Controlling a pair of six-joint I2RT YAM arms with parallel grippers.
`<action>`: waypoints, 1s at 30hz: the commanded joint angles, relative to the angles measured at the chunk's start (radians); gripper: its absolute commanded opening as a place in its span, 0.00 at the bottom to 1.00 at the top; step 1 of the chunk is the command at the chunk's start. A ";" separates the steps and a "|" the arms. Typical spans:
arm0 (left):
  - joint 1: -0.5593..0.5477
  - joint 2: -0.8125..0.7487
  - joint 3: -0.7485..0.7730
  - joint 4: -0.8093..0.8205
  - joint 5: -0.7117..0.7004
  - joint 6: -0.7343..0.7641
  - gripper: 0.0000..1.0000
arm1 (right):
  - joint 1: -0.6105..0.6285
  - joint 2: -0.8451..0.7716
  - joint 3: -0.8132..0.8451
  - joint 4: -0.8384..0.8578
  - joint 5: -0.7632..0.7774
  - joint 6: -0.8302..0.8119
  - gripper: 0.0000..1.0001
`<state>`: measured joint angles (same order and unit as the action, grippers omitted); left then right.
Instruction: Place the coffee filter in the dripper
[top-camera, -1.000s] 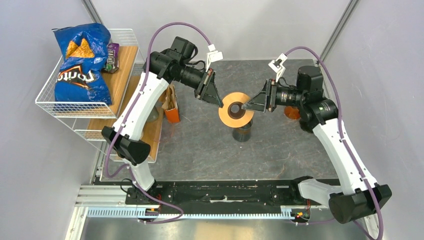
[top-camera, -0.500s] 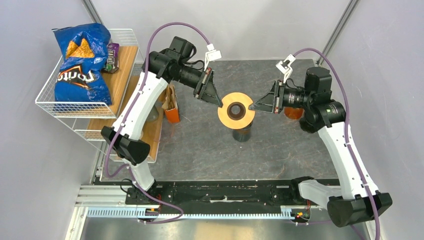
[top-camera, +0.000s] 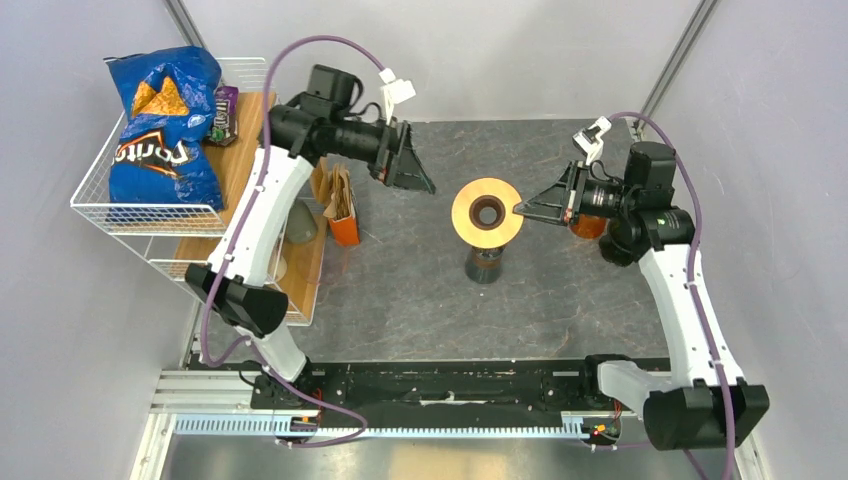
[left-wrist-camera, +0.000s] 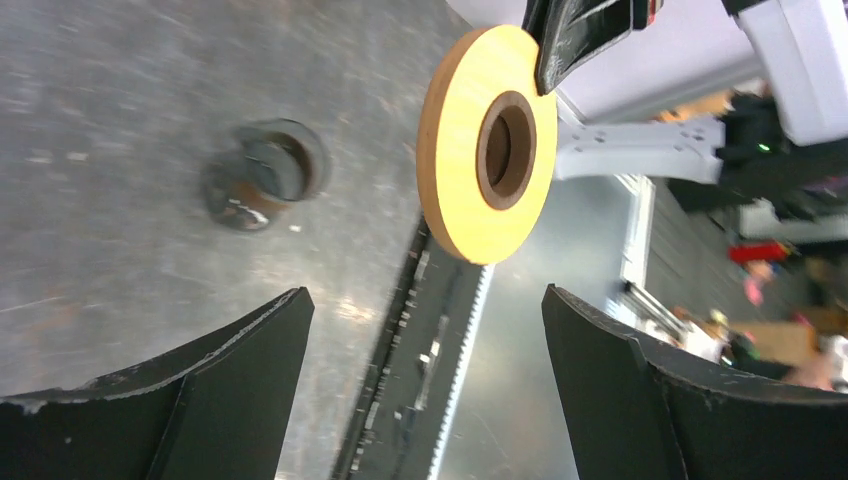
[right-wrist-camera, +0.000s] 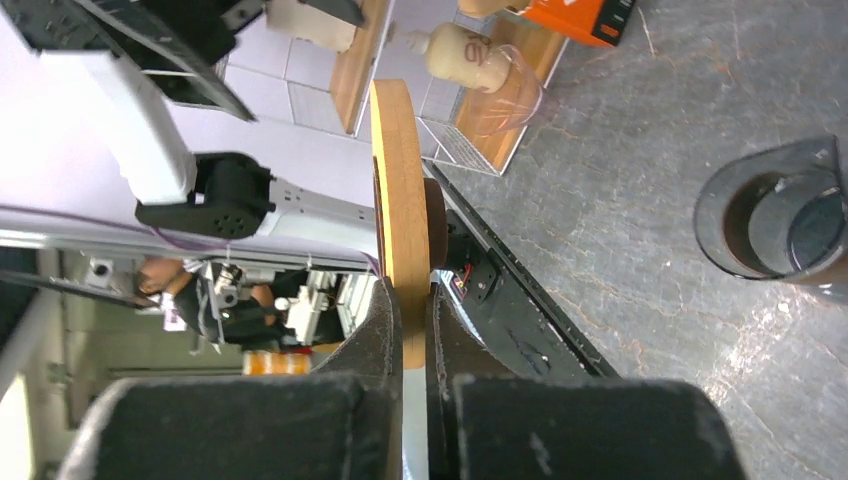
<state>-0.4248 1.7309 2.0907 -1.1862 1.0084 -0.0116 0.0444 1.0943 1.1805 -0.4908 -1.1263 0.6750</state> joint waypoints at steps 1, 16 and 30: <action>0.036 -0.105 0.031 0.129 -0.106 -0.010 0.93 | -0.065 0.068 -0.048 0.028 -0.110 0.030 0.00; 0.034 -0.181 -0.054 0.204 -0.187 0.068 0.96 | -0.104 0.371 -0.085 -0.246 -0.168 -0.439 0.00; 0.029 -0.192 -0.097 0.203 -0.167 0.056 0.97 | -0.106 0.551 -0.020 -0.335 -0.184 -0.650 0.00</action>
<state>-0.3904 1.5784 2.0029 -1.0149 0.8310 0.0242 -0.0563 1.6184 1.0950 -0.8104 -1.2427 0.0887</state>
